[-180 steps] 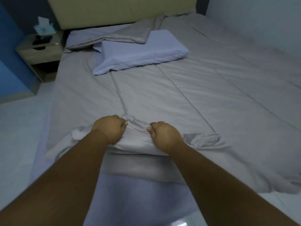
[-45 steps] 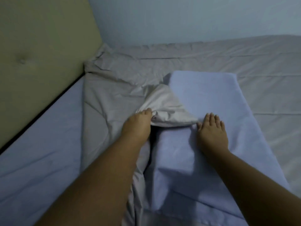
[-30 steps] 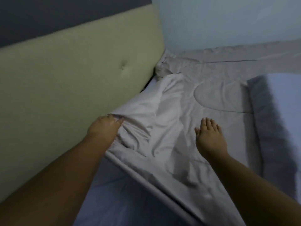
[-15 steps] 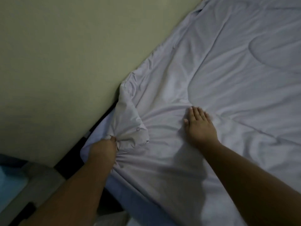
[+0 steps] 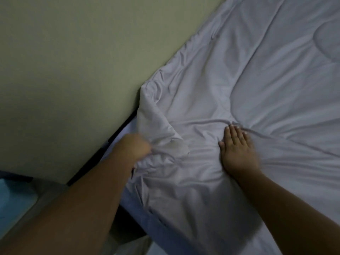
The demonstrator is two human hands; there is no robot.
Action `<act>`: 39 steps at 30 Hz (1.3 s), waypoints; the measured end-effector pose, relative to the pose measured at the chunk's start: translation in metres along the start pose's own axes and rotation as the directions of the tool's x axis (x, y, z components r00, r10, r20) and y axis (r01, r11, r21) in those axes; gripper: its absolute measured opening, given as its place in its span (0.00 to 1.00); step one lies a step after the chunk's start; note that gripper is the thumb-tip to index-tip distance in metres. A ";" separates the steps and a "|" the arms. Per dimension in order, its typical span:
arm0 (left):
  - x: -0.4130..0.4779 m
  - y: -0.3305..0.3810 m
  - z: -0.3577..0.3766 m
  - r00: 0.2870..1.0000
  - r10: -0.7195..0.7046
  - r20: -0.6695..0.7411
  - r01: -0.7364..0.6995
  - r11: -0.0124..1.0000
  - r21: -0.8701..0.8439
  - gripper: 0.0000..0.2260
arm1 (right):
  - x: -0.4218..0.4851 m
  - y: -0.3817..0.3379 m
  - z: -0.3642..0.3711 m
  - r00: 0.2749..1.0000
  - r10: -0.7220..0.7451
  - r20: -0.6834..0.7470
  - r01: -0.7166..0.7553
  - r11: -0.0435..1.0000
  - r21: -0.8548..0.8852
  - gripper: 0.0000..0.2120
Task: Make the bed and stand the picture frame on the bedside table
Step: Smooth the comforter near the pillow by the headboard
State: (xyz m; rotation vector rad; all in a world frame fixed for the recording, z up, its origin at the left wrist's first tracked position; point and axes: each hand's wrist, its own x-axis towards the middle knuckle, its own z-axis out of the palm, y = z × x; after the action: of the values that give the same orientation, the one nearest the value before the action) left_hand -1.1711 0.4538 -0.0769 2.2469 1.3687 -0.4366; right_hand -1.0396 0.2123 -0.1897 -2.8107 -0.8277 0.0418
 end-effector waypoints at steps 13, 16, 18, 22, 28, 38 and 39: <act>0.012 0.043 0.038 0.986 0.169 0.004 -0.147 0.847 0.512 0.20 | 0.002 0.006 0.016 0.994 -0.011 -0.113 0.009 1.000 -0.015 0.27; 0.025 -0.018 -0.020 0.994 -0.108 -0.016 0.095 0.787 0.610 0.20 | 0.002 0.006 0.018 0.993 -0.006 -0.116 0.005 1.000 -0.015 0.27; 0.037 -0.040 -0.043 0.995 -0.095 -0.006 0.068 0.673 0.737 0.21 | 0.003 0.006 0.017 0.995 0.001 -0.103 -0.003 1.000 -0.020 0.28; 0.051 -0.031 -0.019 0.912 0.394 -0.116 -0.286 0.812 0.508 0.22 | 0.002 0.004 0.014 0.997 0.007 -0.078 -0.008 1.000 -0.020 0.29; 0.082 -0.063 0.042 0.989 0.136 -0.065 -0.106 0.933 0.344 0.29 | 0.003 0.005 0.018 0.993 0.000 -0.115 -0.002 1.000 -0.017 0.27; 0.063 0.032 -0.002 0.924 0.359 -0.133 -0.311 0.906 0.289 0.25 | 0.007 -0.005 -0.018 0.998 0.067 0.000 -0.067 0.998 0.016 0.27; 0.054 0.047 -0.007 0.903 0.400 -0.157 -0.346 0.893 0.287 0.26 | 0.009 -0.007 -0.027 0.997 0.072 0.017 -0.073 0.997 0.022 0.27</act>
State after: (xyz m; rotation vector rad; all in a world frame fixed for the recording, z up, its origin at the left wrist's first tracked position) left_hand -1.1049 0.4795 -0.0876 2.7629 0.9727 -0.2498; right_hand -1.0331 0.2176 -0.1614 -2.8214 -0.7236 0.0850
